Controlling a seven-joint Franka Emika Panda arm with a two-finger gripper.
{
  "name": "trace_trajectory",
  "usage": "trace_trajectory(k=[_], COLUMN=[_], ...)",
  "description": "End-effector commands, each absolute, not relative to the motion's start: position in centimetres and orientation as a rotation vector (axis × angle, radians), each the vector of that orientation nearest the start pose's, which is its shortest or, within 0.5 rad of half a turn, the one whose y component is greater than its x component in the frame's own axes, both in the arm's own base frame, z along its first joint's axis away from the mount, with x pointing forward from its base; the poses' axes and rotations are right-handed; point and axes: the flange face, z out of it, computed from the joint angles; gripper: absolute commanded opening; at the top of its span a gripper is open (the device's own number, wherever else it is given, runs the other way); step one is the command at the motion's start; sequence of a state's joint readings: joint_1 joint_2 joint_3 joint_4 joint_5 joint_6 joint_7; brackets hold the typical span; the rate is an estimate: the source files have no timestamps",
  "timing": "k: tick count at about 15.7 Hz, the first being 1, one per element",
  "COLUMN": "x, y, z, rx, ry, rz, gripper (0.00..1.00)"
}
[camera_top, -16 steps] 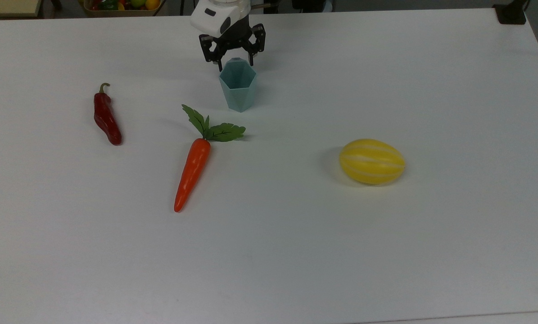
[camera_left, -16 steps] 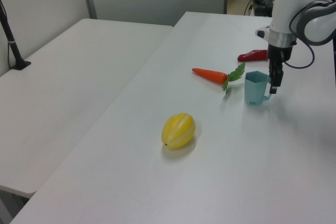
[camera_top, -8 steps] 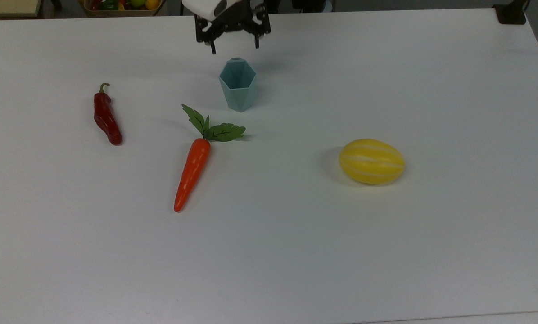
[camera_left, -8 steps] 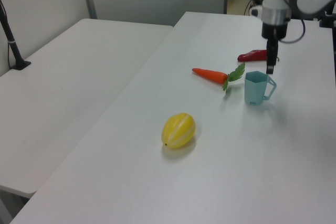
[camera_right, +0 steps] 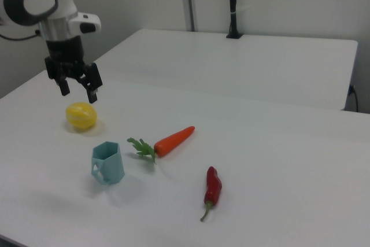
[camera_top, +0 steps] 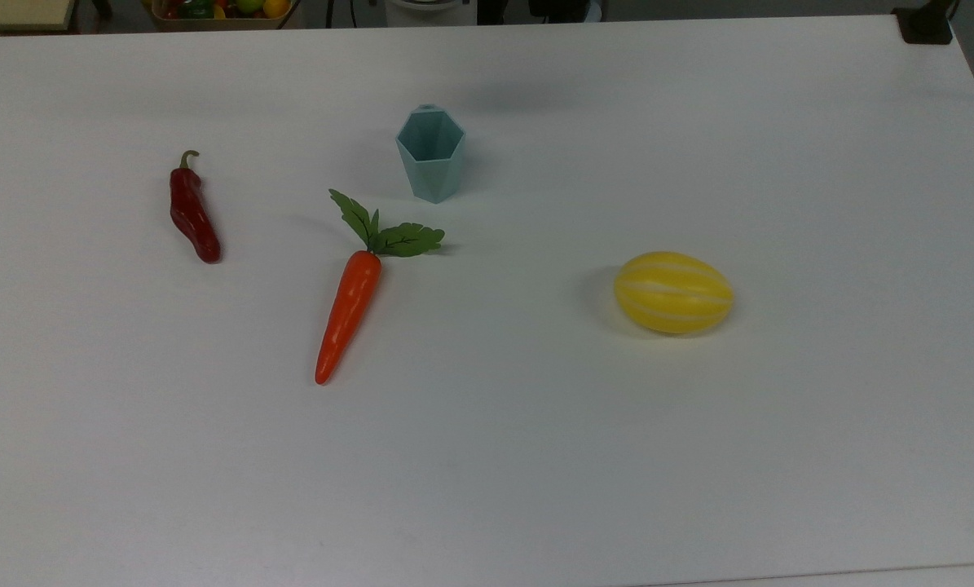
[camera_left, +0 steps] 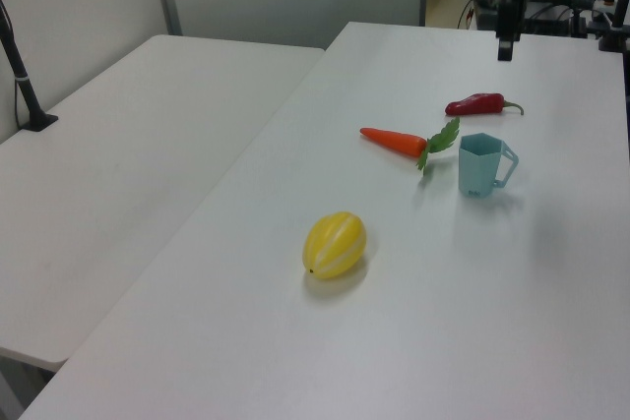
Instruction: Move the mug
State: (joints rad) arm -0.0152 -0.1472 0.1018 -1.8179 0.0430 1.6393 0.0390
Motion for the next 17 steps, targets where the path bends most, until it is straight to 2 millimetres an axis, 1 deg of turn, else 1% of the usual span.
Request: trace_trajectory(k=[1,2,3,4,5,7,10,12,14,16,17], x=[51.0,51.1,51.1,51.2,51.4,52.3,53.3,53.8,53.9,54.0,54.0], y=[4.0,3.7,2.7,2.1,1.9,0.5,-1.0,-2.3,-2.1,-1.3,-1.3], z=[63.5,64.2,64.4,64.8,65.1,65.9,65.8,66.0,65.7,65.5,65.6], rx=[-3.085,-3.083,-3.079,-3.077,-3.079,-3.088,-3.086,-3.084,-3.085,-3.084,-3.084], ry=[0.040,0.042,0.071,0.078,0.060,0.022,-0.110,-0.122,-0.129,-0.141,-0.138], rz=[0.064,0.068,0.074,0.050,0.033,-0.046,-0.128,-0.187,-0.180,-0.174,-0.177], gripper=[1.00,1.00,1.00,1.00,1.00,1.00,1.00,1.00,1.00,1.00,1.00])
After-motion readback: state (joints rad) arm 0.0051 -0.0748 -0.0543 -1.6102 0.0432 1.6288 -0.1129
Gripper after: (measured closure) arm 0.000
